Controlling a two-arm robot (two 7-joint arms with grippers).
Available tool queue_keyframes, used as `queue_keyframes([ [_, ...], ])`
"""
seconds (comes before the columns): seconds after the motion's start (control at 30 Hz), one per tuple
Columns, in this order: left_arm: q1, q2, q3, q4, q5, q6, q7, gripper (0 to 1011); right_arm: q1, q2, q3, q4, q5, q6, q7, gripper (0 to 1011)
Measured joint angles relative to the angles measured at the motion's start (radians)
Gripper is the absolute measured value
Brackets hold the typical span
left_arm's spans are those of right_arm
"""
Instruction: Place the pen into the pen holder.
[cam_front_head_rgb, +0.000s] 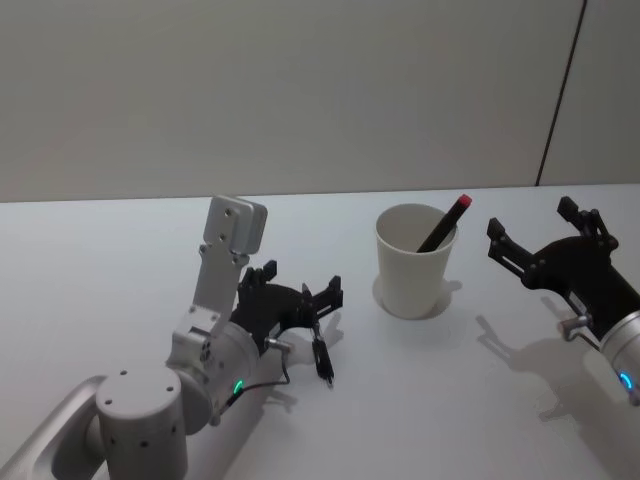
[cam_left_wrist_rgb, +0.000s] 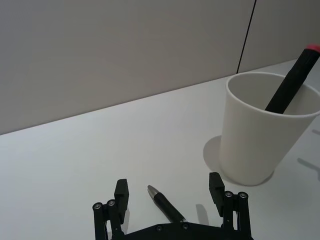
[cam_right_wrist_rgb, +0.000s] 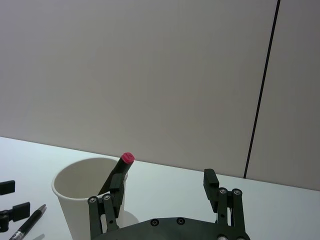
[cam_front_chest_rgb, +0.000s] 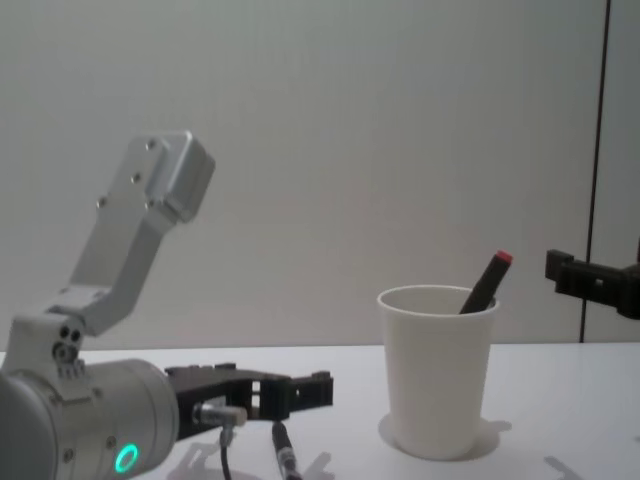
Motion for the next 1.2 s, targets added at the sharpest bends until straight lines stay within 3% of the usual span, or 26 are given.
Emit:
queue_keyframes([
  [0.17, 0.001, -0.006, 0.004, 0.013, 0.009, 0.008, 0.001, 1001, 0.000, 0.000, 0.000, 0.000, 0.000, 0.000, 0.000, 1001],
  [0.77, -0.009, -0.020, 0.017, 0.067, 0.104, -0.004, -0.044, 1001, 0.000, 0.000, 0.000, 0.000, 0.000, 0.000, 0.000, 1001],
  [1.2, -0.013, -0.028, 0.016, 0.093, 0.118, -0.004, -0.060, 1001, 0.000, 0.000, 0.000, 0.000, 0.000, 0.000, 0.000, 1001],
])
